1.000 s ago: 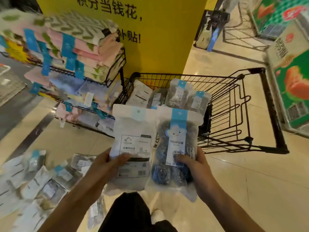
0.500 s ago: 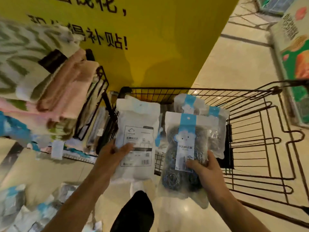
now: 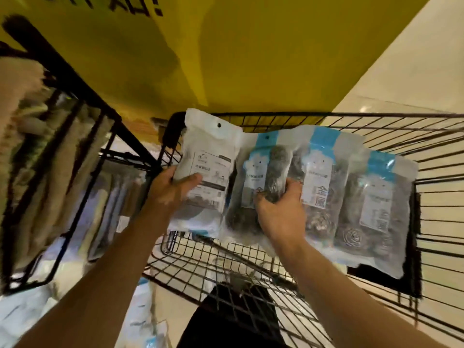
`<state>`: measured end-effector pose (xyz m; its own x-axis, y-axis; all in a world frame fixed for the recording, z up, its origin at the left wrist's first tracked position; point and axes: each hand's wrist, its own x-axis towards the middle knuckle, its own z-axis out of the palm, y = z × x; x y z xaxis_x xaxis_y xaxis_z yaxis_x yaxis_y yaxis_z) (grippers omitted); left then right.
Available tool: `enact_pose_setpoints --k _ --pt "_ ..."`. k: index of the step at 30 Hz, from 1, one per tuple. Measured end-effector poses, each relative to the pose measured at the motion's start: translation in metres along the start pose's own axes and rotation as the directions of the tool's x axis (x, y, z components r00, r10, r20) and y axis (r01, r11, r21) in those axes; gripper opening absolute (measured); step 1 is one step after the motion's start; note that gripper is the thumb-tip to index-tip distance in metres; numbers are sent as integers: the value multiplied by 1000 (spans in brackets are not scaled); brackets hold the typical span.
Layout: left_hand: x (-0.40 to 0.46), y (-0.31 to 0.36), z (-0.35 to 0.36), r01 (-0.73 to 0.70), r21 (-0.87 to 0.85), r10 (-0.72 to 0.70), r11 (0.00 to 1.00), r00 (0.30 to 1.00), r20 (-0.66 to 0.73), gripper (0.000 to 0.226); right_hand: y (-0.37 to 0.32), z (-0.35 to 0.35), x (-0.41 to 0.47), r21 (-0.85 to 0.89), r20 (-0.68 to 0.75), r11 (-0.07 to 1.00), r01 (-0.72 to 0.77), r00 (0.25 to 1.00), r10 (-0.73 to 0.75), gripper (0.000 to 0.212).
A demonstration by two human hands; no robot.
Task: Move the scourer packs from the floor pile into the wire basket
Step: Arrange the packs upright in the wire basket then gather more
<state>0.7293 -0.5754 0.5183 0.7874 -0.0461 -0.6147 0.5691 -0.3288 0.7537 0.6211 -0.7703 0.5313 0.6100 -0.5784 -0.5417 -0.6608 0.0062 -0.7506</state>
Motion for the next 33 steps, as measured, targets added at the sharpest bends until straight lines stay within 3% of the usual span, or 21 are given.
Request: enact_pose_setpoints --k 5,8,11,15,17,21,24,27,33 --pt "22 -20 1 -28 105 36 994 997 -71 70 7 32 5 -86 -28 996 18 999 -20 64" --pt "21 -20 3 -35 148 48 988 995 -88 50 3 41 2 -136 -56 991 4 998 -12 57" --pt "14 -20 3 -115 196 125 974 991 -43 56 0 41 -7 -271 -45 959 82 994 -98 87" --pt "4 -24 -9 -188 214 189 959 982 14 80 -6 29 -16 -434 -22 891 137 986 -163 100" --pt "-5 -27 -16 -180 215 177 960 984 32 85 -12 23 -22 -451 -20 879 156 983 -184 92" --pt "-42 -28 -27 -188 227 170 956 981 97 61 -21 3 -49 -439 9 879 184 980 -201 43" --pt "-73 -27 -35 -210 294 193 933 977 86 51 -22 -30 -82 -423 100 895 145 988 -113 15" --pt "-106 -26 -47 -240 318 219 917 971 101 39 -11 -62 -113 -380 206 909 170 974 -96 9" --pt "-183 -44 -67 -250 414 206 875 967 148 14 18 -106 -157 -525 339 811 258 937 -79 10"
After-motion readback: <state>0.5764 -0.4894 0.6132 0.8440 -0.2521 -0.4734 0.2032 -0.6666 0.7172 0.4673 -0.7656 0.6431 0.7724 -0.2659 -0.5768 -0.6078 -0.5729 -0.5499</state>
